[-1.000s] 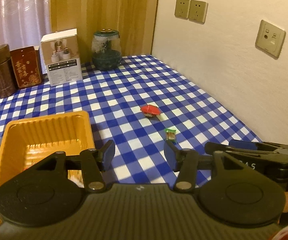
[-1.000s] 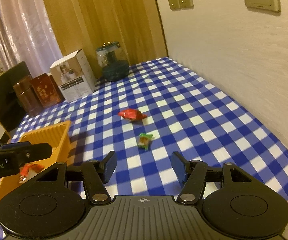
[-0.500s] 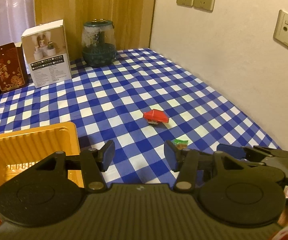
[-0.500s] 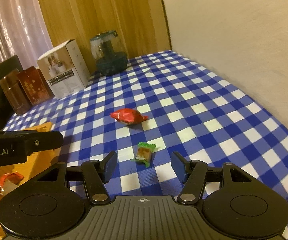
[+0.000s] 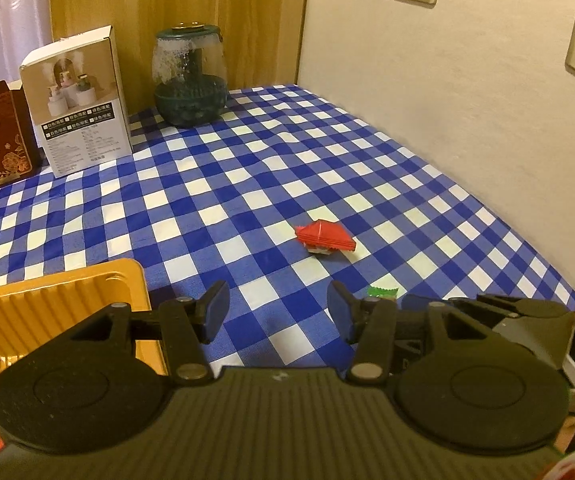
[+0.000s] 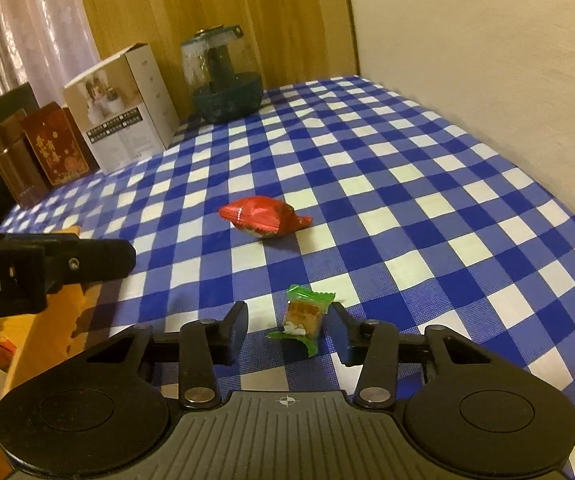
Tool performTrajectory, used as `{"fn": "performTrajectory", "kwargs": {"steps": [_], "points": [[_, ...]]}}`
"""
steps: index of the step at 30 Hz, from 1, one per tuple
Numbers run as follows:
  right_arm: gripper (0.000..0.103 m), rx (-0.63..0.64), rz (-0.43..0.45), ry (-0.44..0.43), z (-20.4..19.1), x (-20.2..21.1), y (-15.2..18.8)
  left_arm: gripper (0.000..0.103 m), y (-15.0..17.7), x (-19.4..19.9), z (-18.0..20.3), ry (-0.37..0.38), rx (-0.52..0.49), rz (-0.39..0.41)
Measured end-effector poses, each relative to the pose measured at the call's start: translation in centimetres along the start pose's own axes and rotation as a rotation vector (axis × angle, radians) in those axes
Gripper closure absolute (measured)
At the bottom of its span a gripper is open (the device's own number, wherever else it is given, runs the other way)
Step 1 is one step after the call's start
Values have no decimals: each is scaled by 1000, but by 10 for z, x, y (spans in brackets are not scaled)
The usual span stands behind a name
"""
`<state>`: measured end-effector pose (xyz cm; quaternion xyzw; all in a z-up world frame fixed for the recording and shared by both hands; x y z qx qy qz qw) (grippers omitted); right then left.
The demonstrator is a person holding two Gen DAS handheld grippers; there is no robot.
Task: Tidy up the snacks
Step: 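Grasp the green-wrapped sweet with the right tool while the left tool grasps the red candy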
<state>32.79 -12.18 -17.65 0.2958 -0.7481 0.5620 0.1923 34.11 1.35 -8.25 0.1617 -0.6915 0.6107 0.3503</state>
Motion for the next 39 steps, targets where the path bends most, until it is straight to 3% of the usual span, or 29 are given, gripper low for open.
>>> {"fn": "performTrajectory", "kwargs": {"steps": [6, 10, 23, 39], "points": [[69, 53, -13, 38, -5, -9, 1, 53, -1, -3, -1, 9, 5, -2], [83, 82, -11, 63, -7, -9, 2, 53, -1, -6, -1, 18, 5, -6], [83, -7, 126, 118, 17, 16, -20, 53, -13, -26, 12, 43, -42, -25], [83, -113, 134, 149, 53, 12, -30, 53, -54, -91, 40, 79, -66, -91]]}}
Point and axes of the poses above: each gripper's, at about its wrist camera, not at the fingertips, and x roughly against the way its jaws point, z to its right, y to its underside, the point moved 1 cm from there along -x, roughly the way its jaws point, and after that the axes turned 6 degrees about -x, right-handed, at the moved point
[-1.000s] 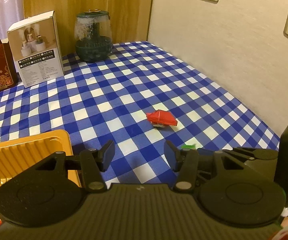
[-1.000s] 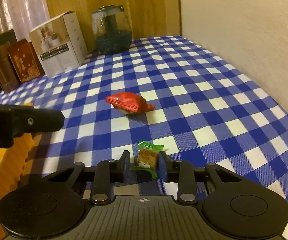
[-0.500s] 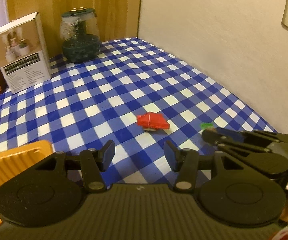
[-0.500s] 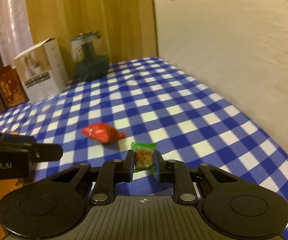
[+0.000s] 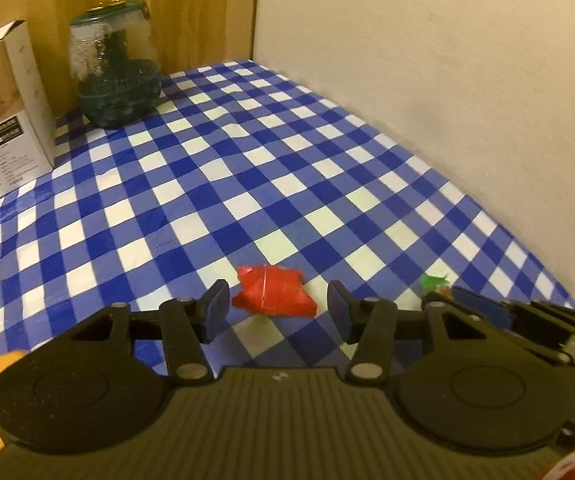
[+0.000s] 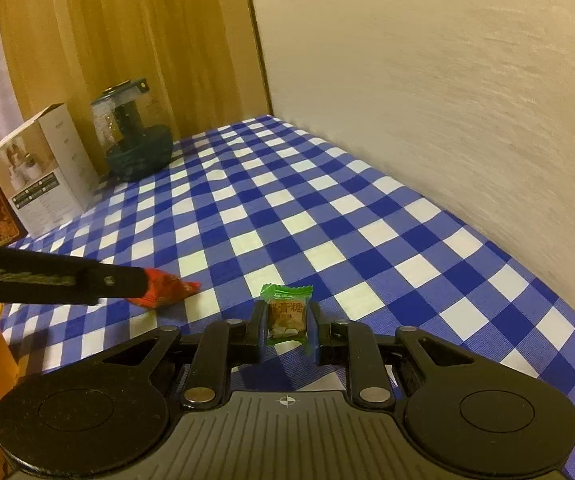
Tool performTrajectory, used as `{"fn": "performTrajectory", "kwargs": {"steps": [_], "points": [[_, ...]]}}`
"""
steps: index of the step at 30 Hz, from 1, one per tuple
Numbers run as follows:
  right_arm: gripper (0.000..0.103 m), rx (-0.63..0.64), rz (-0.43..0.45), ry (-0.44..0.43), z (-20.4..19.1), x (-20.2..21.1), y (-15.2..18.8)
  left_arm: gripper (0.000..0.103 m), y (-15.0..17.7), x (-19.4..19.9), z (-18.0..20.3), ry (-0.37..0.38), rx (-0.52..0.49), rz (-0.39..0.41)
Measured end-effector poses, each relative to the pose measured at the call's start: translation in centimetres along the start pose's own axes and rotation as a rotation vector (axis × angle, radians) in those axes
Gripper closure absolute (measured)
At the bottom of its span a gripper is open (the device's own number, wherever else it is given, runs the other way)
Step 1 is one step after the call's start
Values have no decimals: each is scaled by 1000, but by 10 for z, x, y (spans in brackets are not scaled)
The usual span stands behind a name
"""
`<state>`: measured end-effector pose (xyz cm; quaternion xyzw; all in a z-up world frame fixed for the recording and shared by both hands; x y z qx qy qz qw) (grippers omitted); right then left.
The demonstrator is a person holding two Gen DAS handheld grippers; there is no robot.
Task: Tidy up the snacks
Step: 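Grasp the green-wrapped sweet with the right tool while the left tool grasps the red candy, then carry the red candy and green sweet over the orange tray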
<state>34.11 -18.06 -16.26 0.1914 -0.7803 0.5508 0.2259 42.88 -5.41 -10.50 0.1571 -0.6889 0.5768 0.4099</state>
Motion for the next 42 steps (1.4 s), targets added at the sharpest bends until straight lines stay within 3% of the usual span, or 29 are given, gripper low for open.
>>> {"fn": "performTrajectory", "kwargs": {"steps": [9, 20, 27, 35, 42], "points": [[83, -11, -13, 6, 7, -3, 0, 58, -6, -27, 4, -1, -11, -24], [83, -19, -16, -3, 9, -3, -1, 59, -16, -30, 12, 32, -49, 28], [83, -39, -19, 12, 15, -5, -2, 67, -1, -35, 23, 74, -82, -31], [83, -74, 6, 24, 20, 1, -6, 67, -7, -6, 19, 82, -28, 50], [83, -93, 8, 34, 24, 1, -7, 66, -25, -28, 16, 51, 67, 69]]}}
Point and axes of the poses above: each gripper's, at about its wrist camera, not at the fingertips, and x roughly against the way its jaws point, z to its right, y to its underside, the point moved 1 cm from there along -x, roughly the way its jaws point, and after that the axes turned 6 degrees about -x, right-handed, at the moved point
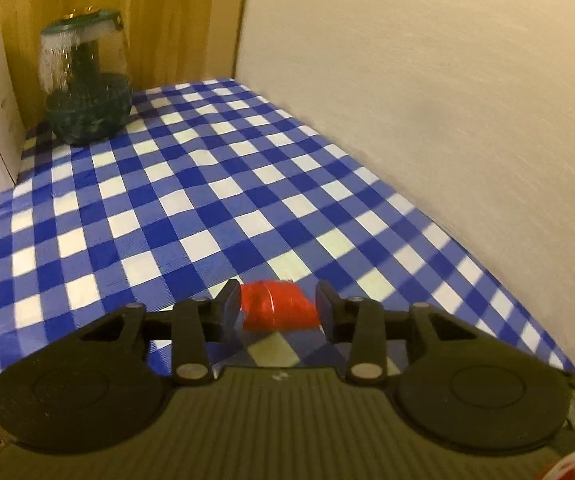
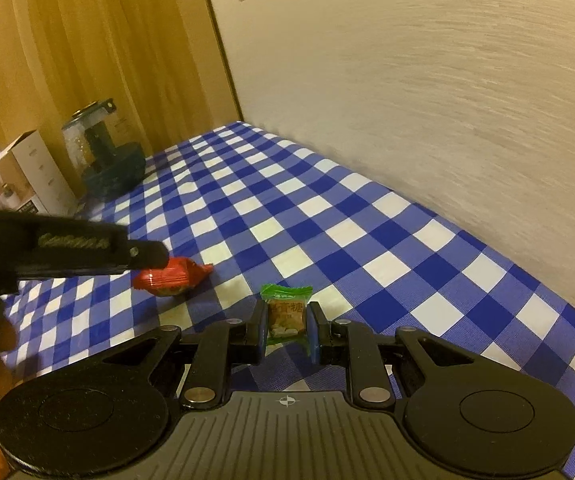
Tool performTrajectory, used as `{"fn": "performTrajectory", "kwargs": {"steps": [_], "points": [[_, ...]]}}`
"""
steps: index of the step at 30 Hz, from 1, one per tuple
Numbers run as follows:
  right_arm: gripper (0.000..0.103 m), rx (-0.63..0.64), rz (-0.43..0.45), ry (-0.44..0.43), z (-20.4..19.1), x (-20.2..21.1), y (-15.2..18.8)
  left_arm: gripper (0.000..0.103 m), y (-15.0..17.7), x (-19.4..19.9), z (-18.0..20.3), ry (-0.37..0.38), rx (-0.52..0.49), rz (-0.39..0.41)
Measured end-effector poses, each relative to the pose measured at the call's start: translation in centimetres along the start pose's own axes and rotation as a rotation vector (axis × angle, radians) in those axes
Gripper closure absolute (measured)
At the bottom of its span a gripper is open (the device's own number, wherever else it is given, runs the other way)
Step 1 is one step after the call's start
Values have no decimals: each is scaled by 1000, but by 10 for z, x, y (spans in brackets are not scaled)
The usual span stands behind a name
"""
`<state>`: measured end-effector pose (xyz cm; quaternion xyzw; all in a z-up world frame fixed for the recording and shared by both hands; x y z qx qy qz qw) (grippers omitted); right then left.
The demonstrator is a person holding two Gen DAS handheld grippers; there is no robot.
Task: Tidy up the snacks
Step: 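Carry the red candy and green sweet over the orange tray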
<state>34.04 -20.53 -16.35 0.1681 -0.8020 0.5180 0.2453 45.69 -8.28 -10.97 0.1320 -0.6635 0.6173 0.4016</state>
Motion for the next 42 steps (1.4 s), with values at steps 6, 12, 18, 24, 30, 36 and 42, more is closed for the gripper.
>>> {"fn": "performTrajectory", "kwargs": {"steps": [6, 12, 18, 24, 30, 36, 42], "points": [[83, -21, -7, 8, 7, -10, -4, 66, 2, -30, 10, -10, -33, -44], [83, -20, -4, 6, 6, -14, -5, 70, 16, -37, 10, -25, -44, -79], [83, -17, 1, 2, 6, -10, -6, 81, 27, -16, 7, -39, -13, -82], [83, -17, -1, -15, 6, 11, -4, 81, 36, 20, 10, -55, 10, -76], [83, 24, -25, -63, -2, 43, 5, 82, 53, 70, 19, -65, 33, -61], [83, 65, -40, -114, -13, 88, 21, 82, 77, 126, 30, -79, 63, -34], [83, 94, -37, -153, -23, 136, 30, 82, 99, 185, 44, -110, 85, 15]]}}
Point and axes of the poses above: each gripper's, at about its wrist camera, not at the fingertips, and x roughly against the way its jaws point, z to its right, y to its underside, the point moved 1 cm from there along -x, roughly the way its jaws point, and after that the axes turned 6 degrees about -x, right-handed, at the moved point
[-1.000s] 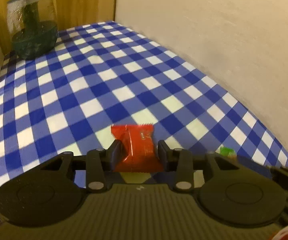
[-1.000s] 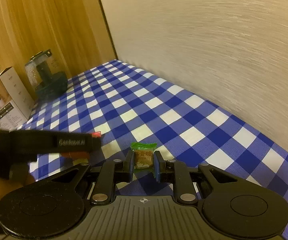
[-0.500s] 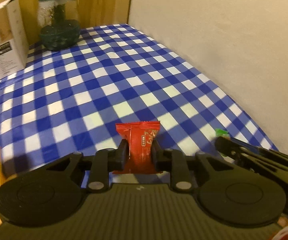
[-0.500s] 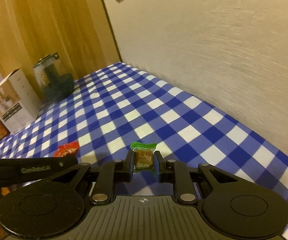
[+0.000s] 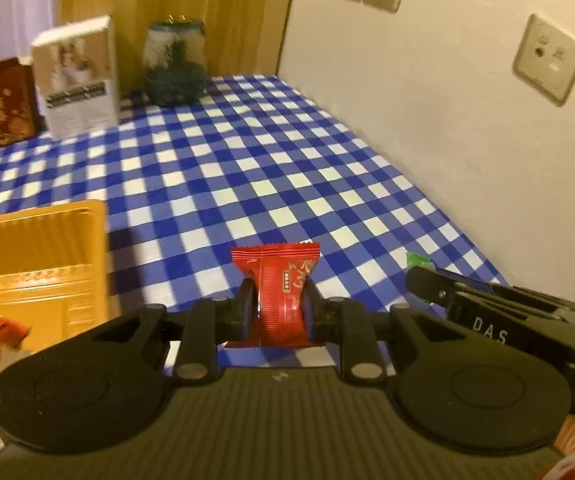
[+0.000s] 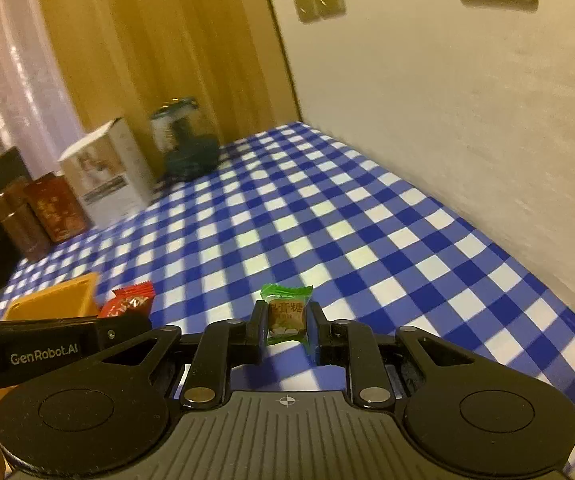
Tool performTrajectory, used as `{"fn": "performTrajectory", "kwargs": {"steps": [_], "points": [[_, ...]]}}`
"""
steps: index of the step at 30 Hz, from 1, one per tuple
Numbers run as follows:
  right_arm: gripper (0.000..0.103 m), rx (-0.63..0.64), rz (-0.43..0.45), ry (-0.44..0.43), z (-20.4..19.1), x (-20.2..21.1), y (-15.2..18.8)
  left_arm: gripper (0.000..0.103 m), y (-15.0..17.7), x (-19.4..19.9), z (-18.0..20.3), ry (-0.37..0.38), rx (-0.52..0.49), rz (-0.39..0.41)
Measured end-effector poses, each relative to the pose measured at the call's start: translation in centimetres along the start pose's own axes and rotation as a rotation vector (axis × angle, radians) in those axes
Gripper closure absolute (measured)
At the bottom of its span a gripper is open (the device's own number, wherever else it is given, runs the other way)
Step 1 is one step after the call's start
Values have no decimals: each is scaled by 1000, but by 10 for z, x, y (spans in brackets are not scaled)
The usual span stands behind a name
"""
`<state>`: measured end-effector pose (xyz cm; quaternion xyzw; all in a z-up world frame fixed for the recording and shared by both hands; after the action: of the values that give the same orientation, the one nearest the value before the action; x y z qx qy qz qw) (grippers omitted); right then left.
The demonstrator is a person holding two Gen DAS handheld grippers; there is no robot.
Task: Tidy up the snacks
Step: 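Carry the red candy and green sweet over the orange tray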
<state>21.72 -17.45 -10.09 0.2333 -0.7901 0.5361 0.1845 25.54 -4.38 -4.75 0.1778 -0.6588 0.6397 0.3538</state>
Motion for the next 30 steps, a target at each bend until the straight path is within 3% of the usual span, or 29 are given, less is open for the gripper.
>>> {"fn": "performTrajectory", "kwargs": {"steps": [14, 30], "points": [[83, 75, 2, -56, -25, 79, 20, 82, 46, 102, 11, -37, 56, 77], [83, 135, -10, -89, -39, 119, 37, 82, 81, 149, 7, -78, 89, 89]]}}
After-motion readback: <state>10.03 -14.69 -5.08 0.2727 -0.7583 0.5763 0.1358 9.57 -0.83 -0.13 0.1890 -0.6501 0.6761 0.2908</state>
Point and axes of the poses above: each gripper's, at about its wrist camera, not at the fingertips, and x roughly against the way its jaws point, z to its right, y to its underside, the point moved 1 cm from there along -x, roughly the way its jaws point, and after that the axes turned 6 degrees about -x, right-handed, at the moved point
